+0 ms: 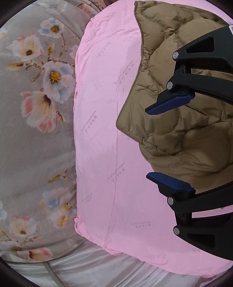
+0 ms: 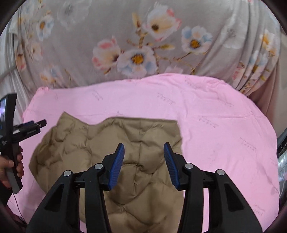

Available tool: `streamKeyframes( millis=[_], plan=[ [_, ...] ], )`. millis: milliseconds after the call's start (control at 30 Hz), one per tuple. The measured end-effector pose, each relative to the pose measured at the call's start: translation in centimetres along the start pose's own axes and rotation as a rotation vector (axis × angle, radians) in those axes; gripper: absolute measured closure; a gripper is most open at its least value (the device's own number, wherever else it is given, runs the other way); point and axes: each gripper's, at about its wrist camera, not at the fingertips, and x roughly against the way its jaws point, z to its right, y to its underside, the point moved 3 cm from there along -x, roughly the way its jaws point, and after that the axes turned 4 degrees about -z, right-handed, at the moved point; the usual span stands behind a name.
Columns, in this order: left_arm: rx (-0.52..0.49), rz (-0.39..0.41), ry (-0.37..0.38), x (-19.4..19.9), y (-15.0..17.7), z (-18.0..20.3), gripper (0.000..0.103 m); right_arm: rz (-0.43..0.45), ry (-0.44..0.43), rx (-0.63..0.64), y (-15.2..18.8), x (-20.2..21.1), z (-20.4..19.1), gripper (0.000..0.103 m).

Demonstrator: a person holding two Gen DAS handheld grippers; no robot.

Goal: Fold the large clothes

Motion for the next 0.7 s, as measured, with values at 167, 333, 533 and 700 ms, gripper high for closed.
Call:
streamKeyframes(
  millis=[167,333,533,700],
  plan=[
    [0.027,-0.064,-0.087,-5.3,0.3,0.3,0.04,-0.022,-0.008,-0.029,-1.1,-5.1,-1.0,0.062],
    [0.083,-0.124,-0.179,-9.7,1.4,-1.7,0.038,-0.09,0.007,-0.076,-1.3,-11.0,-0.7,0.062],
    [0.158,-0.138,-0.189,-12.5,2.8,-3.5,0.033,-0.155,0.001,-0.084,-0.5,-16.1,-1.3,0.064],
    [0.207,-0.122,-0.197,-13.6,3.7,-4.3,0.03,-0.165,-0.009,-0.067,-0.4,-18.5,-1.8,0.064]
  ],
)
